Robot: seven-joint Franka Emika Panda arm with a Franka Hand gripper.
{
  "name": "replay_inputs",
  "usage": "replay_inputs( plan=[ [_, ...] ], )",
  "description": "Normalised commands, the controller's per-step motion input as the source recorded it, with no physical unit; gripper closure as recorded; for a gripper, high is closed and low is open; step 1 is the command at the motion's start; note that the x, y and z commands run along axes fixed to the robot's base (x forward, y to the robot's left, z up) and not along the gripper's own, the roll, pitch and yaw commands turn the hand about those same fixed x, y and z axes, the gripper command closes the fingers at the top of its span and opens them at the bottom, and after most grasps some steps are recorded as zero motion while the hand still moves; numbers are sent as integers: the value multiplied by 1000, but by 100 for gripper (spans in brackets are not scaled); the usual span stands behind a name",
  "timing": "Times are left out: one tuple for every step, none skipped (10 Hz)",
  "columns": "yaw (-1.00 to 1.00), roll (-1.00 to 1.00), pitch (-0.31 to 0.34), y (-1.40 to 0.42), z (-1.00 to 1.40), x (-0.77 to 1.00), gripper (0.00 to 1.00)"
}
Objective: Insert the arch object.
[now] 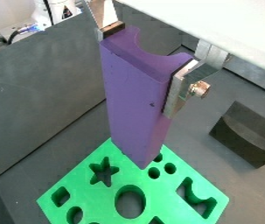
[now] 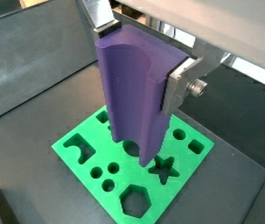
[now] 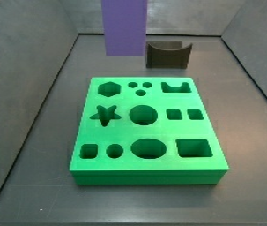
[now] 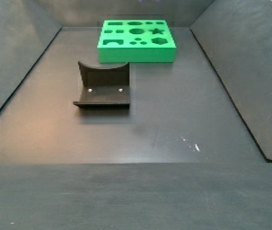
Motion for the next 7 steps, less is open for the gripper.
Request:
replay_inputs(
  plan=[
    [-3,0,-121,0,-477,237,100],
    [0,116,-94,0,-783,386,100],
    [0,50,-50,0,-846,600,100],
    [0,9,-40,0,-729,694,100],
    [0,31,0,0,-540,869,100],
    [0,47,4,17,-440,874,100],
    [0,93,36,37,-394,831,100]
  ],
)
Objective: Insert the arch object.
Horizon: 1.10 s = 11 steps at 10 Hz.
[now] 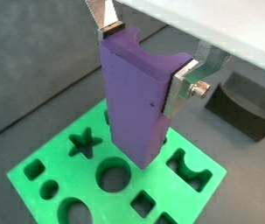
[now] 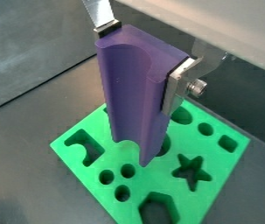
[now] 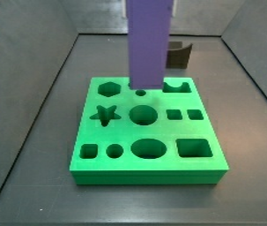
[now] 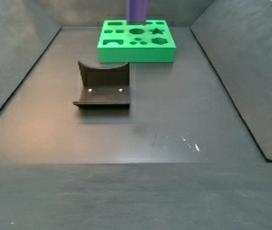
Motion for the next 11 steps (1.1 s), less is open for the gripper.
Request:
replay_inputs(
  plan=[
    [0,164,81,43,-331,769,100],
    [0,197,93,60,-309,720,100],
    [0,213,80,66,-351,663,100],
    [0,183,43,74,-383,523,100],
    [0,200,37,94,-314,351,100],
    [0,210,50,100,-286,337,100],
    [0,214,67,120,-260,417,100],
    [0,211,67,140,-280,511,100],
    [0,216,24,120,-314,557,100],
    [17,231,0,120,-357,520,100],
    [23,221,0,126,-371,500,100]
  ],
)
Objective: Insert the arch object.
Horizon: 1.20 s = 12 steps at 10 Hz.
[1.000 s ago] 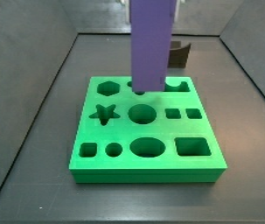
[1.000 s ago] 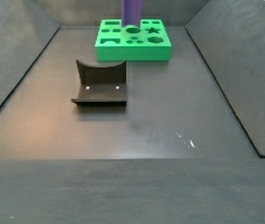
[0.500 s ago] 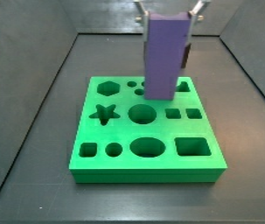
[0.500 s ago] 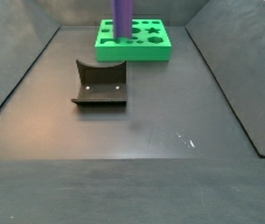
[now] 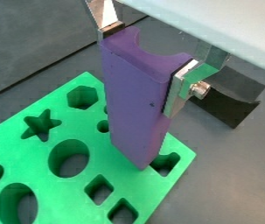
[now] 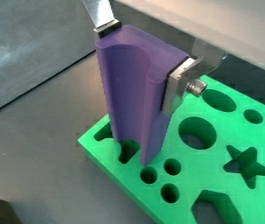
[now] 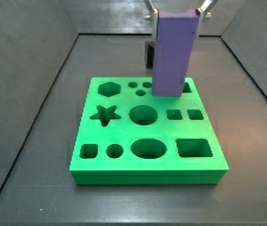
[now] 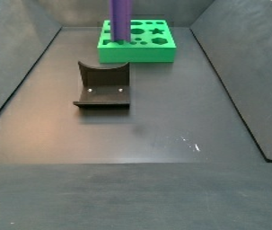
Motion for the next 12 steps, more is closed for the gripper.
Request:
replay_inputs(
  plan=[
    [63,226,0,134,-377,523,100],
    [111,187,0,126,-440,514,100],
    [80,124,0,97,-486,497,100],
    [17,-23,-6,97,-543,443,100],
    [0,-70,-4,26,-531,426,100],
    [0,-103,0,0,-506,446,100],
    [0,-87,0,0,-497,460,100],
    [-57,-101,-3,0,-474,363,100],
    [-49,-91,-10,0,-466,320,100],
    [0,-6,-10,11,-406,140,100],
    [0,0,0,29,-329,86,100],
    [0,19,0,37,-291,66,100]
  ],
)
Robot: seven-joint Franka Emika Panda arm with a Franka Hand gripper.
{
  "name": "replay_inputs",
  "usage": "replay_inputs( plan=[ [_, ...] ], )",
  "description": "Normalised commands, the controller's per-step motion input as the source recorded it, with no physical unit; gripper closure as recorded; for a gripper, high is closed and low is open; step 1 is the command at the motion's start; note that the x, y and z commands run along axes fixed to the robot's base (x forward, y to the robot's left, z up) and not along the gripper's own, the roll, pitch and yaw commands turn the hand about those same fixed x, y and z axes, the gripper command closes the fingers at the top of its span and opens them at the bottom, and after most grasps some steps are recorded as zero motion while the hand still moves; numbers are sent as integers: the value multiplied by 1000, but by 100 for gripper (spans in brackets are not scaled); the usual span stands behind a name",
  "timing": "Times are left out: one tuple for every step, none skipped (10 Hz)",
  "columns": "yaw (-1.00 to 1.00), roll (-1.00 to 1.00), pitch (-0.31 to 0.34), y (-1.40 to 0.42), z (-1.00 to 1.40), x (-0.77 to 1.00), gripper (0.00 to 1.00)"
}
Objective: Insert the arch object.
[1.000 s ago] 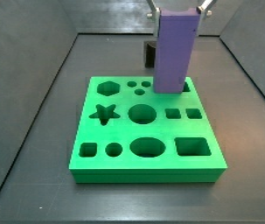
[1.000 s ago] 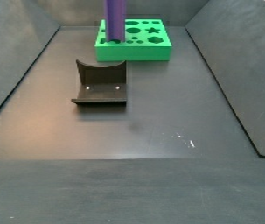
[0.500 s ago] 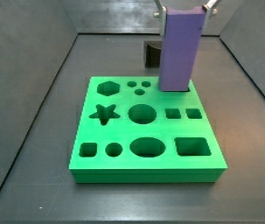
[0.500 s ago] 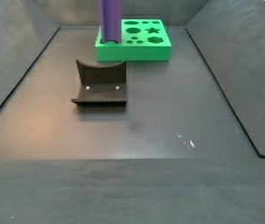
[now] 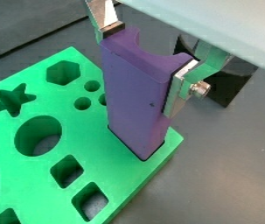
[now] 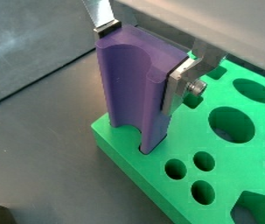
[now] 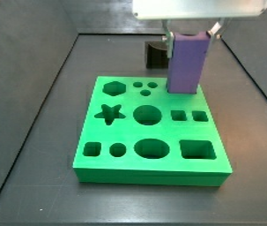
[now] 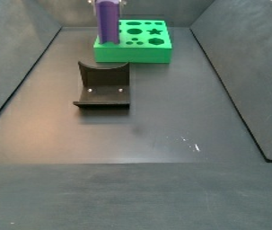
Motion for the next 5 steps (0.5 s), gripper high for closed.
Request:
replay_inputs(
  plan=[
    [-6,54,0,49,-251,40,100],
    [-9,84,0,31,-260,14,100],
    [-31,100,-39,11,-371,0,100],
    [-6,-47,-41,89,-189,0,100],
    [0,0,0,0,0,0,100]
  ],
)
